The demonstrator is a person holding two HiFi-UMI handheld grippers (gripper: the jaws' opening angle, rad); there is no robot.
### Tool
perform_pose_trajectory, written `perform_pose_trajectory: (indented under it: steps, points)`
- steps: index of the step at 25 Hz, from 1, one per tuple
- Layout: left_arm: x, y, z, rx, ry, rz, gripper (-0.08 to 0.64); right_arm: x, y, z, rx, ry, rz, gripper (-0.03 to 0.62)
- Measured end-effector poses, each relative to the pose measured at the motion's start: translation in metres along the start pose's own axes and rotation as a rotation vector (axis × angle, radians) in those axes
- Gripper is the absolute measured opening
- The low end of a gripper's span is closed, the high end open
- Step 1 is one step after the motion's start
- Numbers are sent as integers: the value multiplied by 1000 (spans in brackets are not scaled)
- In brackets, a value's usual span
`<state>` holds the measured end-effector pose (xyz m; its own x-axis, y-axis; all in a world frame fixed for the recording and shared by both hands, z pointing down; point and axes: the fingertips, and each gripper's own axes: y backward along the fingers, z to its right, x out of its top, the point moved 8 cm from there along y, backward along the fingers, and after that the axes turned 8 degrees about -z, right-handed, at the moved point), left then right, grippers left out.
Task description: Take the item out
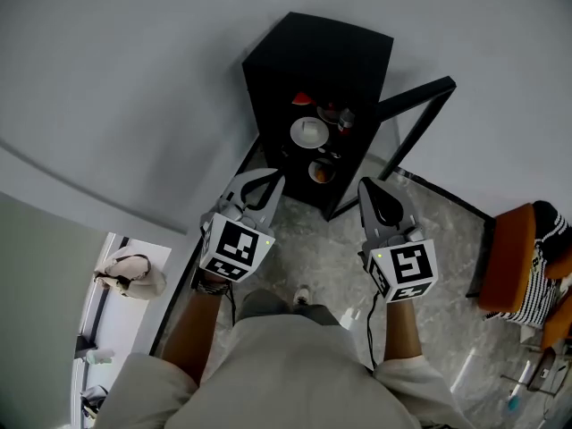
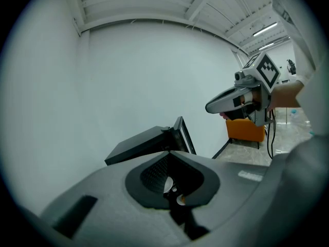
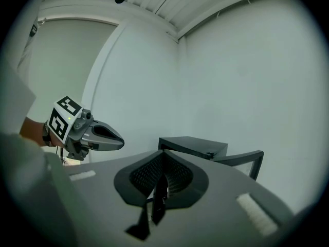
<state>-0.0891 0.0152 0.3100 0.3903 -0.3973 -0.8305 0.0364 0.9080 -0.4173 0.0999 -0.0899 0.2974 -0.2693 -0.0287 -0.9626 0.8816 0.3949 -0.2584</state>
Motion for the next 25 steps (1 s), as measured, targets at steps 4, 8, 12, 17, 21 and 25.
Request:
perform_pose_trajectory:
  steps: [4,8,12,17,21,25]
  points:
    - [-3,-17,-7,-22,-6,-9,6,-1,-12,7,-12,-18,-19,6]
    - [-6,-45,-21,-54,-16,-29,6,-6,-32,15,-14,-30,-28,6]
    - [-13,-78,-33,-102,-49,-54,6,-13,-50,17,-26,-26,-31,6]
    - [-22,-129,-49,-153,-131,-87,6,-21,-86,27,-61,-35,-46,6]
    - [-35,-173,-62,-194,-150,-114,6,-28,-116,40,-96,-63,-74,6]
    - [-50,-211,-73,-222,-189,-143,6,-37,-141,48,-131,-89,-109,6]
